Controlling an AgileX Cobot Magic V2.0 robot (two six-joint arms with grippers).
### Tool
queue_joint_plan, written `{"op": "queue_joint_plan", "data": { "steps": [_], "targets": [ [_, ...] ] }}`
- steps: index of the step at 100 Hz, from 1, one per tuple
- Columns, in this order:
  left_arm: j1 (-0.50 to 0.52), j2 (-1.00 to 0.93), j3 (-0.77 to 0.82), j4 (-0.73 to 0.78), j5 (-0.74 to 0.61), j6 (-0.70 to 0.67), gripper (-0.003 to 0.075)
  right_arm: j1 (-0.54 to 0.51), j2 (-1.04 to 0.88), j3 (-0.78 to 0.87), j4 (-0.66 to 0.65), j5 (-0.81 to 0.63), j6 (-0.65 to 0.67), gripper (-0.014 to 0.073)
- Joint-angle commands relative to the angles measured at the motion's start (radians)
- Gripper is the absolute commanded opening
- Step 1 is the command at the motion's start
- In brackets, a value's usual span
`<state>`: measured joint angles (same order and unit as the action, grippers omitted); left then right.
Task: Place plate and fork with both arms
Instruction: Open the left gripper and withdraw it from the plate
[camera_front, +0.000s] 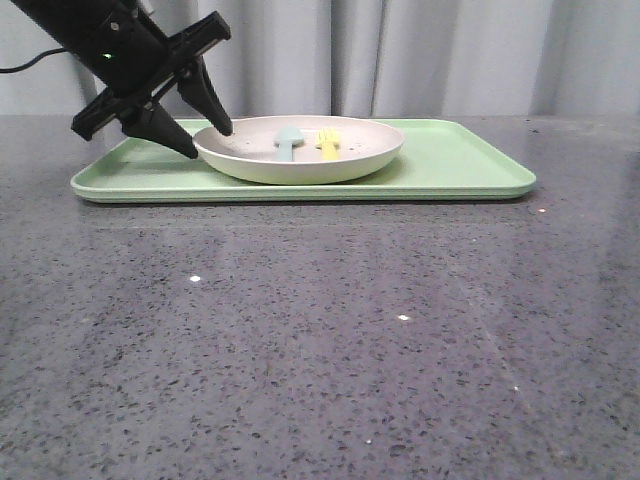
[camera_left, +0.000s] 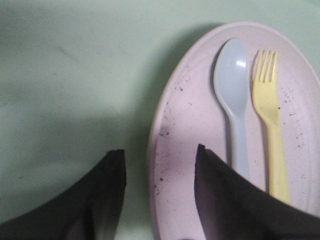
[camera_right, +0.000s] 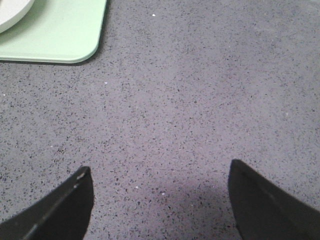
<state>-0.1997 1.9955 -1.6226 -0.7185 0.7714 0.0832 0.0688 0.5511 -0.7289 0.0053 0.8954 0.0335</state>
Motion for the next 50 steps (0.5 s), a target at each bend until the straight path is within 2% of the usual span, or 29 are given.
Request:
{"op": "queue_joint_plan", "data": {
  "steps": [1, 30, 50],
  "targets": [
    [0.013, -0.084, -0.03, -0.019, -0.011, -0.011, 0.0323, -0.003, 0.011, -0.032, -0.005, -0.062, -0.006, 0.0561],
    [0.064, -0.152, -0.03, 0.035, 0.061, -0.011, 0.0323, -0.003, 0.011, -0.032, -0.005, -0.062, -0.006, 0.0561],
    [0.088, -0.247, -0.03, 0.163, 0.093, -0.011, 0.0323, -0.003, 0.011, -0.032, -0.005, -0.062, -0.006, 0.0561]
  ]
}}
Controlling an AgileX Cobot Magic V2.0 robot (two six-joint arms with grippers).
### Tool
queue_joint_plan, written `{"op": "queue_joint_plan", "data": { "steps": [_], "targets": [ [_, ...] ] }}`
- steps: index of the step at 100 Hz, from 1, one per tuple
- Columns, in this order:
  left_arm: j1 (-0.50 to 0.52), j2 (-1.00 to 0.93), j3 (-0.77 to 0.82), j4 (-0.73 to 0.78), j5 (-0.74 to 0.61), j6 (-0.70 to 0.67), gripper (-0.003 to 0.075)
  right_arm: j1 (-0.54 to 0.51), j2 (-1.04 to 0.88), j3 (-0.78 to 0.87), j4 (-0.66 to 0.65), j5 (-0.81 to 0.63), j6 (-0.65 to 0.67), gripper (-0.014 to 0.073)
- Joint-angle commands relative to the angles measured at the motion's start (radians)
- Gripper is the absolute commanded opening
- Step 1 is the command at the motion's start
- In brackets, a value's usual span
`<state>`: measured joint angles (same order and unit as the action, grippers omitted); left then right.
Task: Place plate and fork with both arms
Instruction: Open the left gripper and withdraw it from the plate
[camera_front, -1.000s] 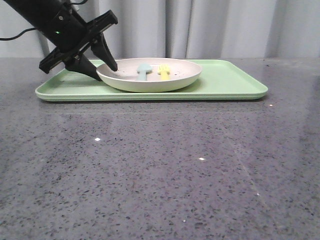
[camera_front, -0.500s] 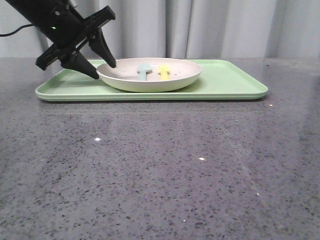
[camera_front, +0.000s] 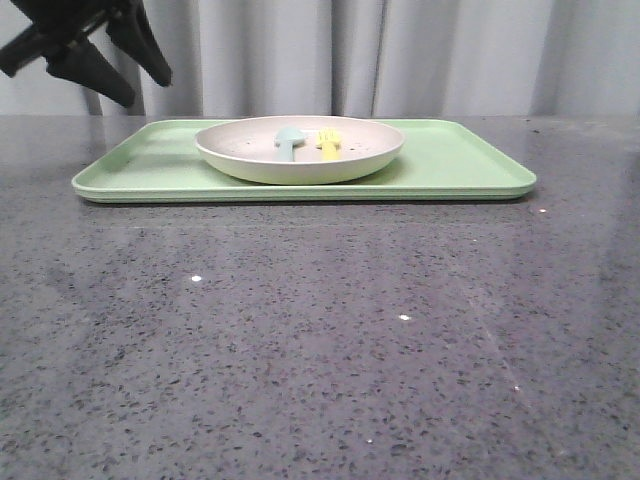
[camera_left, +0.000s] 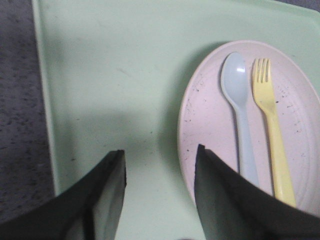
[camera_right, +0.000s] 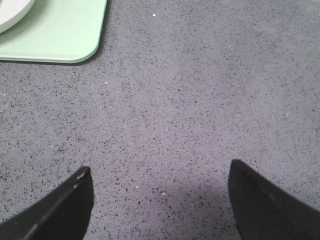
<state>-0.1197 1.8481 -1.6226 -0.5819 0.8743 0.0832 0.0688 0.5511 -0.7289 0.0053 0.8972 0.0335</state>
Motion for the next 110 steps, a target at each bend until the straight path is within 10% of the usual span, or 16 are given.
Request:
{"op": "queue_joint_plan", "data": {
  "steps": [1, 54, 110],
  "targets": [
    [0.008, -0.108, -0.03, 0.032, -0.008, -0.011, 0.0323, -0.003, 0.011, -0.032, -0.005, -0.064, -0.006, 0.0561],
    [0.015, -0.509, 0.182, 0.426, 0.0, -0.116, 0.0322, -0.003, 0.011, -0.032, -0.005, -0.064, -0.006, 0.0561],
    [0.055, -0.954, 0.668, 0.475, -0.128, -0.142, 0.0322, -0.003, 0.011, -0.032, -0.005, -0.064, -0.006, 0.0561]
  ]
}}
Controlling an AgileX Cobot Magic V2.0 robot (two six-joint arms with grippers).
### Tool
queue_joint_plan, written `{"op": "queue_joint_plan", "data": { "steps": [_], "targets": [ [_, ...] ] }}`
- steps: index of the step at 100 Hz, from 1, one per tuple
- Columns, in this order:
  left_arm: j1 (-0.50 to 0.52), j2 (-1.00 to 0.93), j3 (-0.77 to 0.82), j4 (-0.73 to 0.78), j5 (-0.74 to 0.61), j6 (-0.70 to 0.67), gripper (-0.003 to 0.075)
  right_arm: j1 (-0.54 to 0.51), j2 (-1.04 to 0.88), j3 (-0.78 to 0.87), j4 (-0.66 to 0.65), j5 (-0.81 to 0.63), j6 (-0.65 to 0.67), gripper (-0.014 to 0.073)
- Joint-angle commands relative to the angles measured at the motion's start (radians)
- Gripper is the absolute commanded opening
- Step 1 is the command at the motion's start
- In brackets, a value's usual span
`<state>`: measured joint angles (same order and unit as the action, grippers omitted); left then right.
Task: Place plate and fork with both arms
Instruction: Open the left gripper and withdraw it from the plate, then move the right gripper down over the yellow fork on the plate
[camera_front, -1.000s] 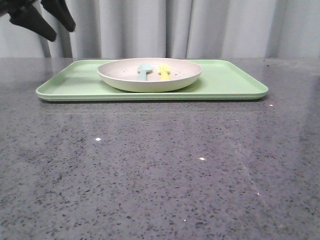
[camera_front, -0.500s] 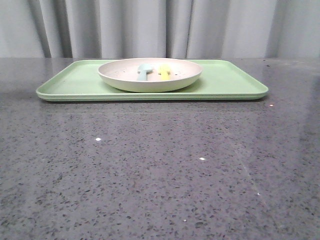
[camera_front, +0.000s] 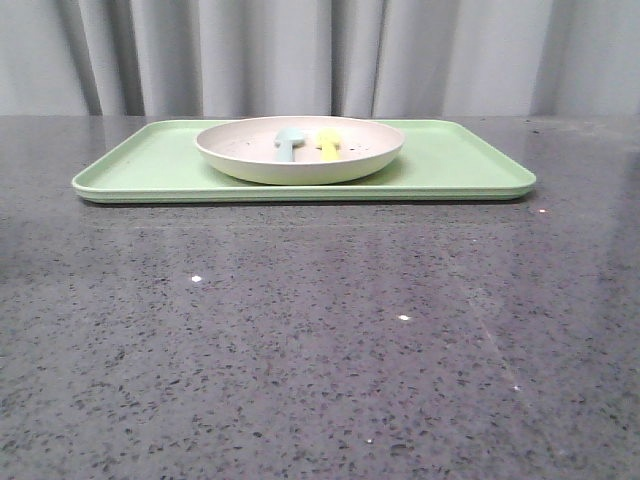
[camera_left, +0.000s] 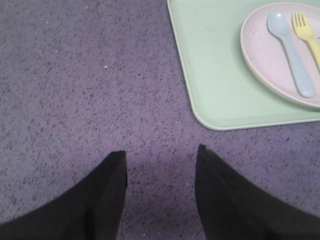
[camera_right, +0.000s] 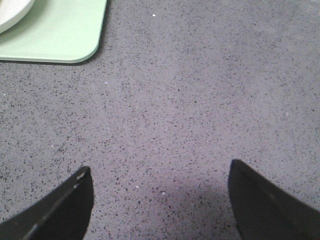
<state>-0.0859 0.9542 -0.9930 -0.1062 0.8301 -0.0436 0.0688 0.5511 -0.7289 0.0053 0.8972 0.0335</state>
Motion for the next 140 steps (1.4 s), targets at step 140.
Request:
{"op": "queue_joint_plan", "data": {
  "steps": [140],
  "targets": [
    [0.133, -0.434, 0.384, -0.028, -0.062, -0.015, 0.0312, 0.132, 0.499, -0.4, 0.289, -0.179, -0.094, 0.0561]
  ]
}}
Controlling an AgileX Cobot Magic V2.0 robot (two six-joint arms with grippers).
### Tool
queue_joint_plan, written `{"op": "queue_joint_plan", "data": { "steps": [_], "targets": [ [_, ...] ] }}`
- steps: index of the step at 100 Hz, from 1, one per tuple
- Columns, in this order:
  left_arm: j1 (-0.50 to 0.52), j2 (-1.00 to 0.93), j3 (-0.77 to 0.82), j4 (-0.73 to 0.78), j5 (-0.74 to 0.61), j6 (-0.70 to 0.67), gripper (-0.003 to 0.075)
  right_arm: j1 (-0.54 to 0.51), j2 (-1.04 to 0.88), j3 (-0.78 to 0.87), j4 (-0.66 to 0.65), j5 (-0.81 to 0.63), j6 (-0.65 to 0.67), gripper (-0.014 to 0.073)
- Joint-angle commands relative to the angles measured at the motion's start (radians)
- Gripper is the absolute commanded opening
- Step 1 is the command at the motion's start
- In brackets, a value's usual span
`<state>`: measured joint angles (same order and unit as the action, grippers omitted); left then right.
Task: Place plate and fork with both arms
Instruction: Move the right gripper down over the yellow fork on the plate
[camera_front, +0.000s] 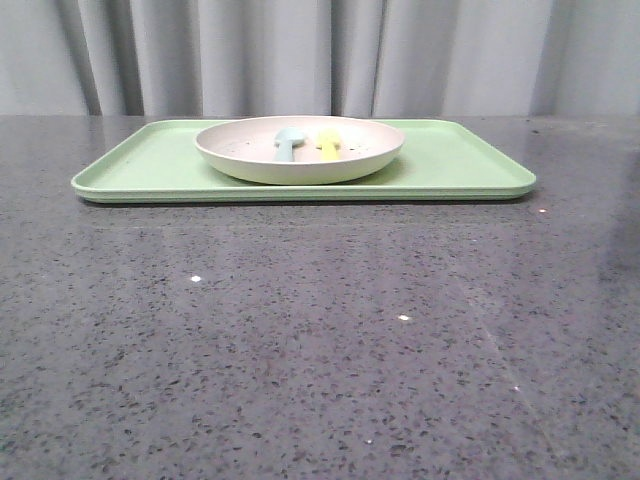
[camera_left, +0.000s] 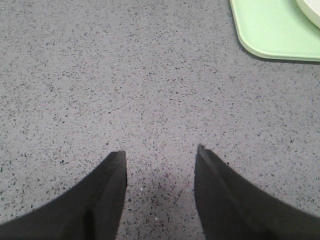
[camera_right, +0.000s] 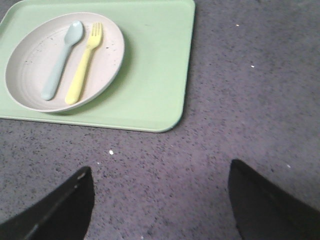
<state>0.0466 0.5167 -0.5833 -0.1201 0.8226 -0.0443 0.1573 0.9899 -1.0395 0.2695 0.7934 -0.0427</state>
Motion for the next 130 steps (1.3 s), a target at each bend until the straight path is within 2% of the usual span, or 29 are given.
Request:
{"op": "queue_joint_plan", "data": {
  "steps": [1, 26, 45, 59, 75, 88, 130],
  "targets": [
    [0.0, 0.003, -0.026, -0.014, -0.052, -0.015, 0.0312, 0.049, 0.074, -0.095, 0.025, -0.076, -0.017, 0.0561],
    [0.0, 0.003, -0.026, -0.014, -0.052, -0.015, 0.0312, 0.194, 0.348, -0.332, 0.022, -0.09, -0.017, 0.0561],
    [0.0, 0.003, -0.026, -0.014, -0.044, -0.015, 0.0312, 0.255, 0.536, -0.507, 0.018, -0.063, -0.013, 0.0561],
    [0.0, 0.003, -0.026, -0.014, -0.035, -0.015, 0.0312, 0.284, 0.656, -0.622, -0.026, -0.014, 0.058, 0.0561],
    [0.0, 0.003, -0.026, -0.014, -0.035, -0.015, 0.0312, 0.322, 0.765, -0.734, -0.17, 0.014, 0.19, 0.0561],
    [0.0, 0.003, -0.026, -0.014, -0.035, -0.015, 0.0312, 0.346, 0.828, -0.796, -0.23, 0.048, 0.239, 0.0561],
    [0.0, 0.003, -0.026, -0.014, -0.035, -0.015, 0.0312, 0.357, 0.936, -0.826, -0.234, 0.04, 0.266, 0.0561]
  ]
}}
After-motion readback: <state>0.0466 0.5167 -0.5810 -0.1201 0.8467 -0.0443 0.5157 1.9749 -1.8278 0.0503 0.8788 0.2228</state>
